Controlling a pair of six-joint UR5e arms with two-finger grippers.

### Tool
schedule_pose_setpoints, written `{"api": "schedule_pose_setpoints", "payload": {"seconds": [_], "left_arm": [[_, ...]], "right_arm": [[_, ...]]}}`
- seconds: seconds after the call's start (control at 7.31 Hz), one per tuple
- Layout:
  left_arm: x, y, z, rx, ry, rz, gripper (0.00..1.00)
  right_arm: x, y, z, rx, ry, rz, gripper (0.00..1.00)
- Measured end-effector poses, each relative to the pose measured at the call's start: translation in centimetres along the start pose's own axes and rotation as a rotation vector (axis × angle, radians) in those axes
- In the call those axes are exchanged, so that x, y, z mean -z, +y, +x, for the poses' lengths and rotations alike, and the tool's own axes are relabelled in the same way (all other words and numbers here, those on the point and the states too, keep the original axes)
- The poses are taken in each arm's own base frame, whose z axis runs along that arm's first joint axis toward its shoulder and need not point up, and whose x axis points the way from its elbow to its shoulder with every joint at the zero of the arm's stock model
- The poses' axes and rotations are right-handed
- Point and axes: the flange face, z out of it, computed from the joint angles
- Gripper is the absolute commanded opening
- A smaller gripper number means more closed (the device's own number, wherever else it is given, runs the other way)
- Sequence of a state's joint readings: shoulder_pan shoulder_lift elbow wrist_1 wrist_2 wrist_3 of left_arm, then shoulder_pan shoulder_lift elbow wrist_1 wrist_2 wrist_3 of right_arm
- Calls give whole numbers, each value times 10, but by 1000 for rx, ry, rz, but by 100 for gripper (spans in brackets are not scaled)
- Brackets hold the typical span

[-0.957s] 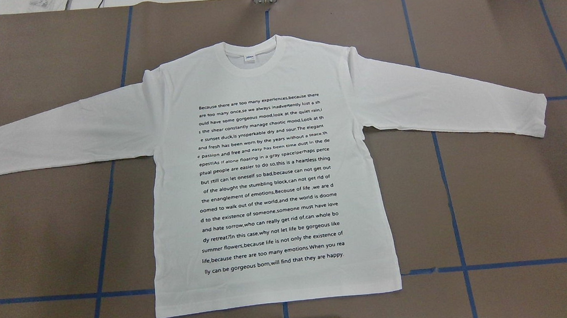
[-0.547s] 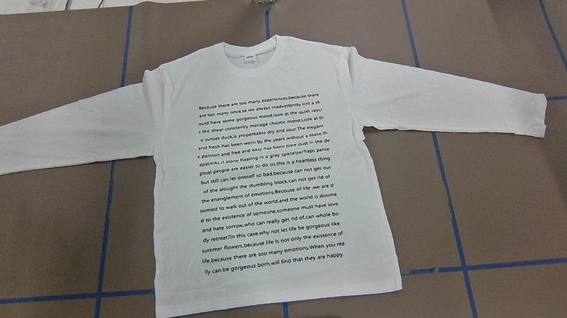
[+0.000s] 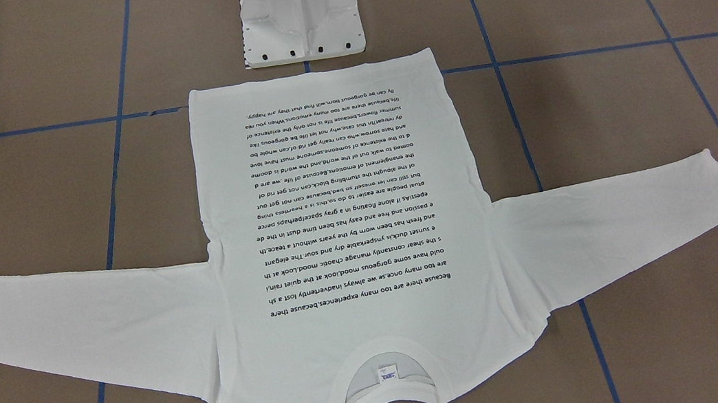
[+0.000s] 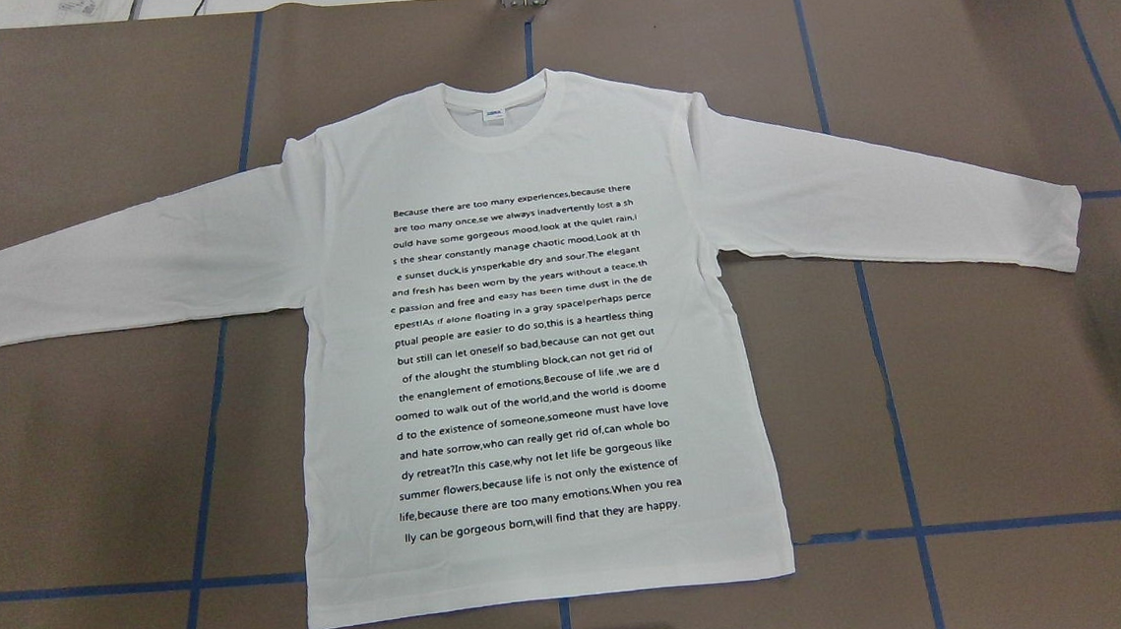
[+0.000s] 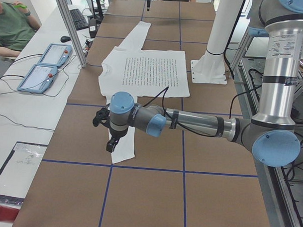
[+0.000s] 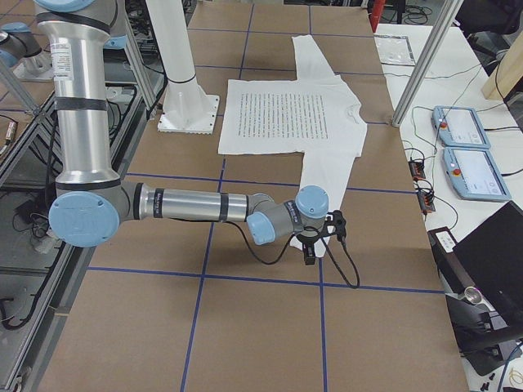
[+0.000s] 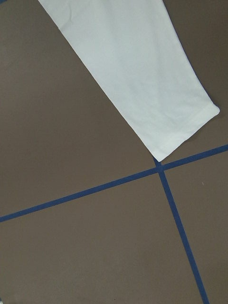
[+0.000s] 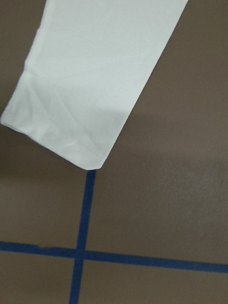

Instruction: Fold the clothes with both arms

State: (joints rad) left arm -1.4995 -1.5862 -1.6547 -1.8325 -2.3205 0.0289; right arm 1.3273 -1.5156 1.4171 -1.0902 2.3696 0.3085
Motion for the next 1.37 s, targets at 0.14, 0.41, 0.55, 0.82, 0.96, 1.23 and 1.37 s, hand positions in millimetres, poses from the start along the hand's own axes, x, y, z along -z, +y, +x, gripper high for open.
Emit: {"api": "schedule_pose_setpoints", "payload": {"seconds": [0.14, 0.41, 0.55, 0.82, 0.96, 1.23, 1.37], "left_arm": [[-1, 0, -1, 3, 1, -2, 100], [-2, 0, -1, 6, 5, -2, 100], [-1, -1, -1, 5, 7, -1, 100], [-1, -1, 0, 5, 9, 0, 100], [-1, -1, 0, 4, 9, 0, 100], [-1, 0, -1, 3, 9, 0, 100], [-1, 0, -1, 3, 9, -1, 100]], "right_arm": [[-21, -15, -5, 22, 5, -3, 100], [-57, -27, -19, 64, 58, -21, 100], [-71, -31, -27, 83, 83, -32, 100], [-94, -35, -39, 104, 99, -60, 94], [-99, -34, -42, 108, 101, -70, 88], [-102, -34, -44, 109, 101, -76, 67], [-101, -35, -45, 109, 100, -76, 57]]}}
